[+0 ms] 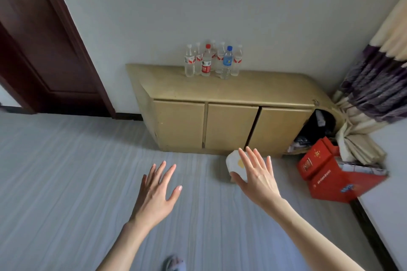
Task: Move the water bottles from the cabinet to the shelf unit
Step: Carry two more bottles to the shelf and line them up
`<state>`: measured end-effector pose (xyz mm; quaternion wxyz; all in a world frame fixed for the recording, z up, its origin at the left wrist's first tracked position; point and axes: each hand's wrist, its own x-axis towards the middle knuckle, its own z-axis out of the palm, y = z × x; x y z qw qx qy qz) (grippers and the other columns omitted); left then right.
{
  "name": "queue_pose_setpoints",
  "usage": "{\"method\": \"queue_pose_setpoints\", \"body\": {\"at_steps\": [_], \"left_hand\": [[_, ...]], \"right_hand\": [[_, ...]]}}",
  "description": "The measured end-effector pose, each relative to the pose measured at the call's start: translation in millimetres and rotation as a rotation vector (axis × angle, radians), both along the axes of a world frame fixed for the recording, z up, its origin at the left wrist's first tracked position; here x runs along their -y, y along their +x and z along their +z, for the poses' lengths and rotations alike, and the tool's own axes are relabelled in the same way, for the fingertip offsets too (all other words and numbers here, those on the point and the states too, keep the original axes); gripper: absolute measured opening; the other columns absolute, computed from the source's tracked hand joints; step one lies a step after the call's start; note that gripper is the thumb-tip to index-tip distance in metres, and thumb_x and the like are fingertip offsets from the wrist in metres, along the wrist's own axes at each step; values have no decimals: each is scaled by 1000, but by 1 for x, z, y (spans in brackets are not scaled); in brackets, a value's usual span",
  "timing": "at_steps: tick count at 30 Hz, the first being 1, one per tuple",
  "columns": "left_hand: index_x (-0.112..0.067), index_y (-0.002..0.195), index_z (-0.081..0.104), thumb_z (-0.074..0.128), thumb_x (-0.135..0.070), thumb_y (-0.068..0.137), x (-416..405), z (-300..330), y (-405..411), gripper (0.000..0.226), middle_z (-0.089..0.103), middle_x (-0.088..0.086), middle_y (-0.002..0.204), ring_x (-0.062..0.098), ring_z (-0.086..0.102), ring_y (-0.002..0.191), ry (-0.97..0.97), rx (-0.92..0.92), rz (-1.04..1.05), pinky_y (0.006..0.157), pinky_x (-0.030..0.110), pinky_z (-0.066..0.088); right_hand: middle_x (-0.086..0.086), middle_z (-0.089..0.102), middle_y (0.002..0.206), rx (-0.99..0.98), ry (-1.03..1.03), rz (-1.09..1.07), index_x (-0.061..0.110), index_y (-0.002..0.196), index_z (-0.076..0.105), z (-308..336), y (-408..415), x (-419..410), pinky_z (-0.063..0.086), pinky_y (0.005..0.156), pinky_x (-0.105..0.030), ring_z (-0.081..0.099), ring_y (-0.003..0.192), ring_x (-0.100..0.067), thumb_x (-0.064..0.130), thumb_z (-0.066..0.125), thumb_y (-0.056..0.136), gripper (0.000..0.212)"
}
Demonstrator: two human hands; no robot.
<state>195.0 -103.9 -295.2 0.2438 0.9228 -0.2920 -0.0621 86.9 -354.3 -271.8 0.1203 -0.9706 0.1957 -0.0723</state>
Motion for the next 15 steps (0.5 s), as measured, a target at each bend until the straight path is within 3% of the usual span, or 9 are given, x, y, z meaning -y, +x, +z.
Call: {"method": "queue_pose_setpoints", "body": {"at_steps": [8,15], "left_hand": [[-30,142,19,13,-65,74,80,-3,176,77,9,0,155,20,-2,143,-5,59,-47,114,41,7],[-27,141,24,21,-62,77,142,10,315,73,16,4,154,24,5,142,-11,85,-90,115,45,15]], "right_hand": [[-3,15,155,-5,6,-28,23,146,13,-11,162,75,-1,115,-46,6,144,-22,51,41,90,69],[-5,26,152,49,6,-77,21,145,21,-6,286,131,5,115,-48,15,143,-25,64,16,77,81]]}}
